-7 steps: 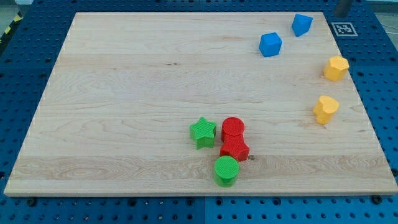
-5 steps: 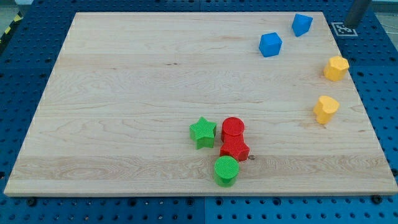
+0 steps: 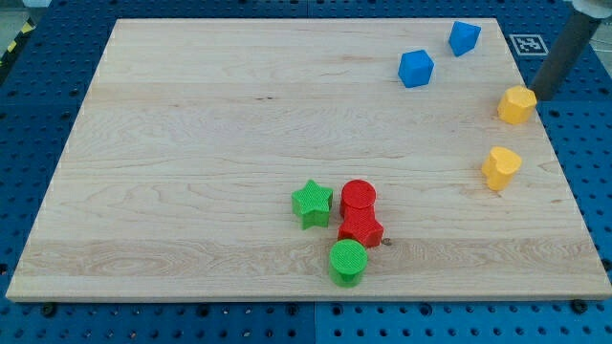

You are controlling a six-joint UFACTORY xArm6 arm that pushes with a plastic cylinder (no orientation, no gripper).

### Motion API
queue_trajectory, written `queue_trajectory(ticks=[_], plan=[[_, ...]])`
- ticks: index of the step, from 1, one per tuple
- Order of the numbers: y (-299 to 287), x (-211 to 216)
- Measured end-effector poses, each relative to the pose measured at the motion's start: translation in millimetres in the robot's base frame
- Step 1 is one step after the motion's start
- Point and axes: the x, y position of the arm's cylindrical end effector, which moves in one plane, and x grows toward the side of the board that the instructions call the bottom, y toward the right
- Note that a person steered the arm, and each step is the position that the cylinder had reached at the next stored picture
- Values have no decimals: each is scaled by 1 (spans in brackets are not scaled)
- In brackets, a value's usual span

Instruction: Move the arm to the bottom of the yellow heart

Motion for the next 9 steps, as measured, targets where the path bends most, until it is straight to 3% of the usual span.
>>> queue_trajectory(ticks=[4, 6, 7, 9], plan=[[-6, 133], [-49, 184], [-76, 184], [-82, 134]])
